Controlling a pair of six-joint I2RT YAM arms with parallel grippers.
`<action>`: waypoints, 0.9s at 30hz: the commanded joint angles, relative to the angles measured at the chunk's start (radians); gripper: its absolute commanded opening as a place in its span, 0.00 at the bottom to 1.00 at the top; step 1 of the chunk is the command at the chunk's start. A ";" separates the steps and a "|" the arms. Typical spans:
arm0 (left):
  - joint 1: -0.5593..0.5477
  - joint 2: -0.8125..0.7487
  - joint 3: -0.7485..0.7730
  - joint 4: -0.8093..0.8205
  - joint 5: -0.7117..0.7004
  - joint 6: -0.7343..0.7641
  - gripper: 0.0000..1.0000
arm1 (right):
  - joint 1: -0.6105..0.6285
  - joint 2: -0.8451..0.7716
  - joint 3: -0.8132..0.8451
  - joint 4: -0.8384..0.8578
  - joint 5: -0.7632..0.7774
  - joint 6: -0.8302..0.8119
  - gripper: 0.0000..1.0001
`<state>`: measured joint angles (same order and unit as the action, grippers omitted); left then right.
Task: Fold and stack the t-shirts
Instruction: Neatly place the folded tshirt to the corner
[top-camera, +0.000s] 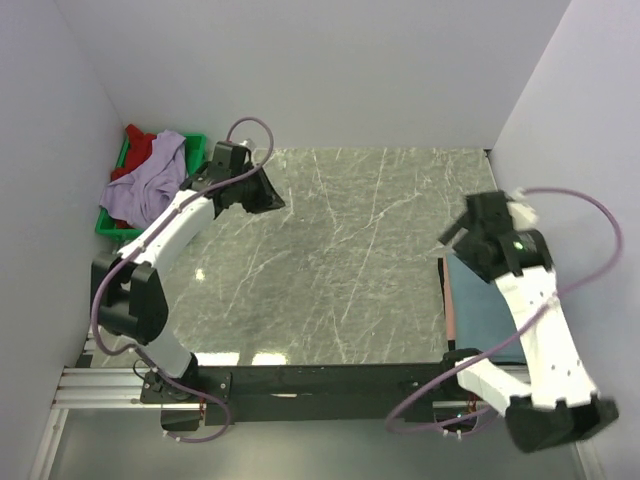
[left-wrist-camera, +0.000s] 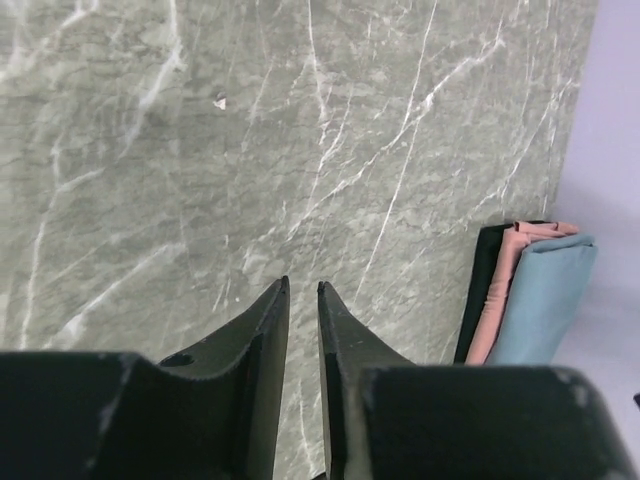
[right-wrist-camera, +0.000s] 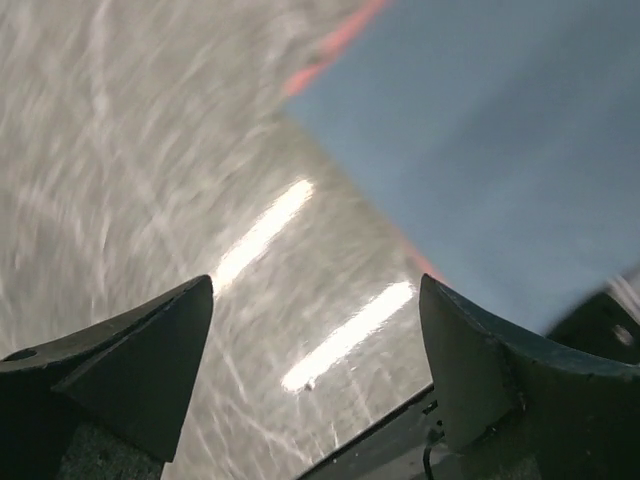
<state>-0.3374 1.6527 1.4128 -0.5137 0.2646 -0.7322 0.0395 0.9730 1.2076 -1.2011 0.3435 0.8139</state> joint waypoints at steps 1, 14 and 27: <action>0.023 -0.085 -0.050 0.026 -0.010 0.024 0.24 | 0.218 0.108 0.093 0.100 0.107 0.071 0.90; 0.046 -0.375 -0.308 0.056 -0.168 0.089 0.28 | 0.549 0.312 0.067 0.613 0.043 -0.093 0.92; 0.046 -0.513 -0.414 0.052 -0.214 0.114 0.30 | 0.583 0.236 -0.092 0.756 -0.012 -0.187 0.94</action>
<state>-0.2932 1.1851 1.0092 -0.4900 0.0689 -0.6380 0.6193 1.2636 1.1305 -0.5114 0.3504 0.6445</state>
